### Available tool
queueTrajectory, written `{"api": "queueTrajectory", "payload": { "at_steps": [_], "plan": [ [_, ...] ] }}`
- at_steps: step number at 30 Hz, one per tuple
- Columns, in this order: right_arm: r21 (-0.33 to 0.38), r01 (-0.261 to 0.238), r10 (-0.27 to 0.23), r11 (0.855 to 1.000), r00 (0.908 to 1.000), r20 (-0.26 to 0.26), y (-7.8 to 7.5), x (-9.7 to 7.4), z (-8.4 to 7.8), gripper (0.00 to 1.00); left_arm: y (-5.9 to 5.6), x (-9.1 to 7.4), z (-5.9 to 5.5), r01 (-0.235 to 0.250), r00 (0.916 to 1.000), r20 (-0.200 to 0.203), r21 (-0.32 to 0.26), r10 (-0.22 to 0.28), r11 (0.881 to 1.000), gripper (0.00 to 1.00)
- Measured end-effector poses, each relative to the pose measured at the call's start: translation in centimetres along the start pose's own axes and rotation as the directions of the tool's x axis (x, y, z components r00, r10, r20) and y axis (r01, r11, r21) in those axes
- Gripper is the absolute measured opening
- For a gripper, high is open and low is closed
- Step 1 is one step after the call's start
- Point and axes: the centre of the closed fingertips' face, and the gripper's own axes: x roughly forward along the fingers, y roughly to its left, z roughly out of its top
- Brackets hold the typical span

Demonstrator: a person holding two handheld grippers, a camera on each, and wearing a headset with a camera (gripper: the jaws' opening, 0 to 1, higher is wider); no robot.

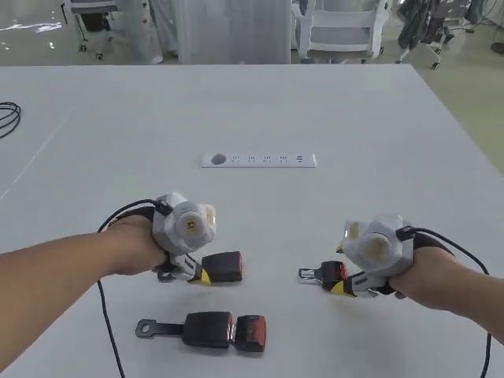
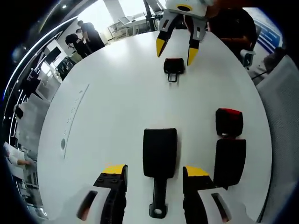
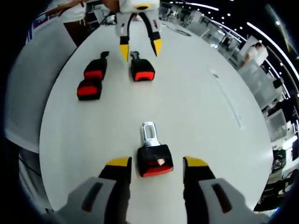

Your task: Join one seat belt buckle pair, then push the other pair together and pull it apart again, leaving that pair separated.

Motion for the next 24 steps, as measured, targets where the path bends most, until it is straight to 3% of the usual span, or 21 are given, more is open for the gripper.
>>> {"api": "queueTrajectory", "payload": {
  "at_steps": [4, 7, 10, 13, 16, 19, 23, 24],
  "plan": [
    [0.069, 0.034, -0.036, 0.997, 0.9988, 0.034, 0.7, -1.6, 0.7, 0.53, -1.6, -1.8, -0.2, -0.020, 0.9993, 0.031, 0.005, 0.020, 1.000, 0.53],
    [0.134, 0.044, -0.057, 0.990, 0.9938, 0.096, 1.8, -3.0, 1.8, 0.56, -2.4, -3.4, -0.9, -0.062, 0.9956, 0.067, -0.064, 0.066, 0.996, 0.56],
    [0.156, 0.046, -0.065, 0.987, 0.9906, 0.120, 2.9, -3.8, 2.1, 0.61, -3.2, -4.8, -1.2, -0.087, 0.9896, 0.103, -0.130, 0.101, 0.988, 0.60],
    [0.200, 0.032, -0.059, 0.979, 0.9893, 0.133, 4.4, -4.7, 2.0, 0.65, -4.9, -6.8, -1.9, -0.094, 0.9811, 0.148, -0.193, 0.124, 0.977, 0.62],
    [0.231, 0.020, -0.059, 0.973, 0.9847, 0.164, 5.4, -5.6, 2.1, 0.69, -6.2, -8.3, -3.2, -0.108, 0.9754, 0.158, -0.264, 0.154, 0.958, 0.66],
    [0.258, 0.031, -0.082, 0.966, 0.9790, 0.187, 6.3, -6.8, 1.8, 0.74, -7.6, -9.7, -5.0, -0.129, 0.9706, 0.150, -0.337, 0.188, 0.933, 0.72],
    [0.328, 0.033, -0.104, 0.944, 0.9735, 0.203, 7.1, -8.0, 0.9, 0.79, -9.2, -11.0, -6.9, -0.145, 0.9677, 0.139, -0.377, 0.211, 0.915, 0.77],
    [0.340, 0.029, -0.107, 0.940, 0.9714, 0.212, 7.2, -8.3, 0.8, 0.79, -9.4, -11.4, -7.6, -0.158, 0.9647, 0.132, -0.404, 0.228, 0.901, 0.78]
  ]
}}
